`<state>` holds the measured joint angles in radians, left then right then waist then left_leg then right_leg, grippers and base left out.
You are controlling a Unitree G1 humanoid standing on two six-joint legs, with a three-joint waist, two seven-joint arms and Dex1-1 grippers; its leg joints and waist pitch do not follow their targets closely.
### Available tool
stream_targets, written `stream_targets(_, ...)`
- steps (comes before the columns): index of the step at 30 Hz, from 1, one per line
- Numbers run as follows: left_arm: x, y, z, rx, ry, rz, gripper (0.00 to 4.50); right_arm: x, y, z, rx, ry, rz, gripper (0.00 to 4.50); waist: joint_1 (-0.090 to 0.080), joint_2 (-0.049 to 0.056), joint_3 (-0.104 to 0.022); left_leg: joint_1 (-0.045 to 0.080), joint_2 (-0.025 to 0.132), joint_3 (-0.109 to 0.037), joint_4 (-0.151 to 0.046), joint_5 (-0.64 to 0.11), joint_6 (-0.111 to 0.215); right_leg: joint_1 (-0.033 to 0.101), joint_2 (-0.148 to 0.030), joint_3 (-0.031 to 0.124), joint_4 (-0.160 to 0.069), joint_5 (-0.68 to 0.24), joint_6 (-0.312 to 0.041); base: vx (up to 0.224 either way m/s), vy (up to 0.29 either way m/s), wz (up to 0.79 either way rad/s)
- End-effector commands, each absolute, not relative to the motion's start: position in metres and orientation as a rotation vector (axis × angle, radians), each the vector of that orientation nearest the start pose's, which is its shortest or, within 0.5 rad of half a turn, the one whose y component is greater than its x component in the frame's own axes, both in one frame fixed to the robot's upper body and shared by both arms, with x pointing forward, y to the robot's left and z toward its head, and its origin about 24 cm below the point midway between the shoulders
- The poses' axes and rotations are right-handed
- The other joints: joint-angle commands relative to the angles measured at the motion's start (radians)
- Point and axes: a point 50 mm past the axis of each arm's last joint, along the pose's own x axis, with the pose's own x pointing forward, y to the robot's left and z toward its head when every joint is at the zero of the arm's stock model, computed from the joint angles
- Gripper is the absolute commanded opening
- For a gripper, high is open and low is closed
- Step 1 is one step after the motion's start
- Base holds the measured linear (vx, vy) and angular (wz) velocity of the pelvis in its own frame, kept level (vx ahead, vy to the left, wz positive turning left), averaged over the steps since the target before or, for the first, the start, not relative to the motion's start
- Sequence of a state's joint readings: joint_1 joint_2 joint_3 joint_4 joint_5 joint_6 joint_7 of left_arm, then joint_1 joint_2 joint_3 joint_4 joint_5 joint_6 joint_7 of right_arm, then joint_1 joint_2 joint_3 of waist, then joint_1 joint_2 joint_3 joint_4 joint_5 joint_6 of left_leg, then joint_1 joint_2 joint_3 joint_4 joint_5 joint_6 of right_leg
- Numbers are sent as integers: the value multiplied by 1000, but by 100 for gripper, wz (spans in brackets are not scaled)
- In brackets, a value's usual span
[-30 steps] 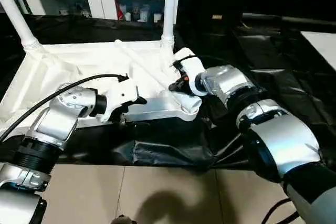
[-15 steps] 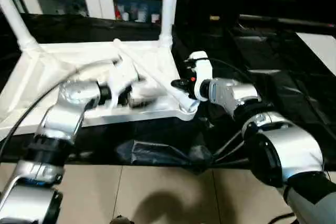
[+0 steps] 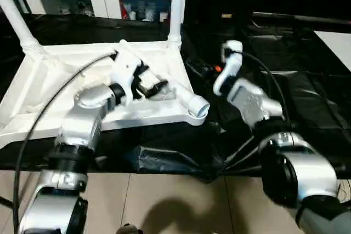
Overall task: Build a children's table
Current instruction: Rotate table base
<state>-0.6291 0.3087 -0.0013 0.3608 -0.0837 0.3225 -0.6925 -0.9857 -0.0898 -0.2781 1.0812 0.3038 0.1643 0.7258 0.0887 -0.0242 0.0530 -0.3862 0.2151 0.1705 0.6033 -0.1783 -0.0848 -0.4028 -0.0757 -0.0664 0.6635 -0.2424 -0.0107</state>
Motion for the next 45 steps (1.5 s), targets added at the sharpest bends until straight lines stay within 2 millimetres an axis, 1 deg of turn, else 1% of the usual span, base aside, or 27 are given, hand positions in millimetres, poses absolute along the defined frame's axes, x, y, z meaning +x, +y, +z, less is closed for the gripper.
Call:
stream_targets(1, 350, 154, 125, 210, 125, -691, 405, 397, -106, 121, 432, 114, 728, 9, 2, 13, -80, 17, 15, 3, -54, -41, 62, 69, -58, 42, -58, 211, -310, 0, 0, 0)
stream_targets(4, 342, 153, 119, 255, 162, -767, 405, 400, -103, 125, 340, 123, 716, 46, -2, 9, -79, 14, 14, 3, -55, -25, 64, 67, -57, 42, -57, 197, -304, 0, 0, 0)
stream_targets(6, 334, 155, 115, 286, 200, -780, 433, 402, -104, 131, 281, 124, 690, 55, 0, -9, -79, 16, 15, 6, -54, -3, 77, 66, -57, 43, -56, 206, -299, 0, 0, 0)
stream_targets(12, 333, 168, 115, 263, 118, -522, 450, 400, -126, 133, 207, 69, 565, 110, 4, -10, -76, 22, 19, 6, -54, 17, 75, 63, -53, 44, -56, 240, -276, 0, 0, 0)
stream_targets(17, 310, 179, 106, 196, 7, -303, 450, 359, -152, 110, 69, -77, 352, 110, 15, -3, -85, 22, 9, 4, -50, 62, 64, 70, -43, 45, -55, 355, -215, 0, 0, 0)
stream_targets(19, 305, 180, 107, 124, -39, -282, 450, 337, -144, 100, 189, -77, 372, 110, 14, -3, -79, 23, 14, 2, -60, -9, 58, 70, -47, 46, -67, 278, -209, 0, 0, 0)
stream_targets(22, 302, 180, 110, 93, -47, -262, 450, 320, -131, 89, 191, -52, 436, 110, -10, 5, -51, 66, 22, 3, -98, -455, -9, 69, -37, 30, -124, -291, -176, 0, 0, 0)
stream_targets(23, 302, 179, 111, 86, -40, -260, 450, 313, -127, 82, 143, -39, 450, 110, 1, -13, -30, -1, -10, -18, -102, -534, 42, 124, -60, -17, -159, -565, -96, 0, 0, 0)
stream_targets(24, 301, 178, 111, 87, -25, -265, 450, 308, -123, 76, 120, -25, 466, 110, -9, 12, -25, 13, -21, -18, -90, -563, 65, 138, -91, -41, -203, -805, 1, 0, 0, 0)
stream_targets(26, 299, 174, 109, 105, -14, -275, 450, 300, -123, 73, 108, -9, 464, 110, -23, 16, -23, 4, -32, -20, -52, -508, 84, 181, -121, -75, -236, -933, 16, 23, 28, 43)
stream_targets(27, 298, 174, 108, 101, -1, -281, 450, 298, -122, 74, 77, -16, 476, 110, -25, 45, -16, 16, -29, -24, -37, -473, 88, 195, -138, -97, -257, -938, -7, 61, 33, 51)
stream_targets(29, 297, 171, 109, 92, -6, -284, 450, 297, -125, 81, 62, -33, 471, 110, -42, 33, -16, -4, -28, -32, -46, -462, 97, 227, -119, -124, -249, -864, -29, 64, 76, 54)
stream_targets(31, 298, 169, 113, 92, -15, -292, 450, 298, -126, 93, 99, -73, 444, 110, -51, 36, -28, 12, -27, -41, -65, -441, 126, 234, -88, -125, -238, -705, -81, 99, 77, 66)
stream_targets(32, 299, 169, 115, 85, -22, -306, 450, 299, -125, 99, 131, -89, 434, 110, -81, 58, -46, 120, 16, -43, -81, -480, 84, 163, -48, -93, -201, -586, -125, 117, 60, 69)
stream_targets(33, 299, 169, 115, 92, -20, -339, 450, 299, -123, 107, 163, -112, 430, 110, -118, 65, -40, 197, 97, -147, -148, -640, 81, 82, 3, -55, -41, -263, -125, 192, 24, 32)
stream_targets(34, 299, 168, 114, 97, -18, -344, 450, 299, -123, 108, 165, -112, 431, 110, -123, 57, -43, 208, 110, -168, -152, -601, 133, 62, 0, -41, -11, -202, -88, 223, 18, -4)
stream_targets(35, 299, 168, 113, 112, -12, -350, 450, 297, -121, 109, 161, -118, 444, 110, -120, 47, -44, 227, 112, -175, -134, -498, 272, 20, -13, -22, 22, -132, -17, 223, 18, -4)
stream_targets(36, 298, 169, 110, 130, 2, -355, 450, 294, -117, 112, 150, -137, 469, 110, -119, 38, -40, 232, 107, -158, -125, -385, 379, -11, -34, 0, 33, -70, 7, 211, -7, -3)
stream_targets(37, 297, 169, 110, 132, 2, -359, 450, 293, -116, 114, 143, -149, 474, 110, -120, 23, -37, 219, 89, -134, -122, -360, 386, -12, -44, 17, 13, -30, -3, 218, -56, 2)
stream_targets(38, 296, 169, 110, 126, 3, -362, 450, 293, -116, 116, 144, -153, 469, 110, -118, 0, -39, 192, 53, -103, -113, -333, 366, 11, -60, 35, -37, 12, -23, 218, -56, 2)
stream_targets(39, 295, 167, 111, 99, 6, -375, 450, 295, -118, 120, 146, -164, 447, 110, -42, -45, -26, 83, -106, -10, 44, -298, 240, 141, -149, 202, -200, -336, -110, 184, -58, 21)
stream_targets(40, 295, 167, 110, 97, 10, -377, 450, 297, -118, 121, 148, -162, 442, 110, -45, -51, -47, 26, -85, -46, 98, -203, 215, 197, -199, 240, -191, -338, -205, 77, -22, 21)
stream_targets(41, 294, 165, 107, 77, 31, -390, 450, 304, -118, 126, 120, -145, 413, 110, -34, -46, -80, -60, -76, -83, 125, -6, 163, 254, -175, 222, -113, 106, -280, 200, -38, 9)
stream_targets(42, 294, 162, 105, 57, 41, -400, 450, 309, -119, 130, 82, -125, 400, 110, -40, -49, -87, -75, -73, -94, 106, 114, 134, 244, -147, 200, -63, 484, -287, 176, 1, -14)
stream_targets(43, 294, 161, 105, 47, 45, -405, 450, 311, -119, 132, 63, -116, 394, 110, -40, -31, -89, -71, -70, -86, 19, 300, 105, 214, -66, 115, 14, 1079, -237, 94, 7, -16)
stream_targets(44, 295, 159, 103, 49, 48, -405, 450, 313, -118, 131, 63, -66, 420, 110, -41, -21, -89, -48, -78, -72, -15, 404, 110, 183, -13, 73, 27, 1173, -181, 0, 0, 0)
stream_targets(45, 294, 156, 100, 54, 61, -417, 450, 314, -115, 131, 40, -19, 489, 110, -83, 41, -106, 67, 37, -167, 8, 816, 306, 62, 16, 31, 65, 707, -24, -78, -1, -17)
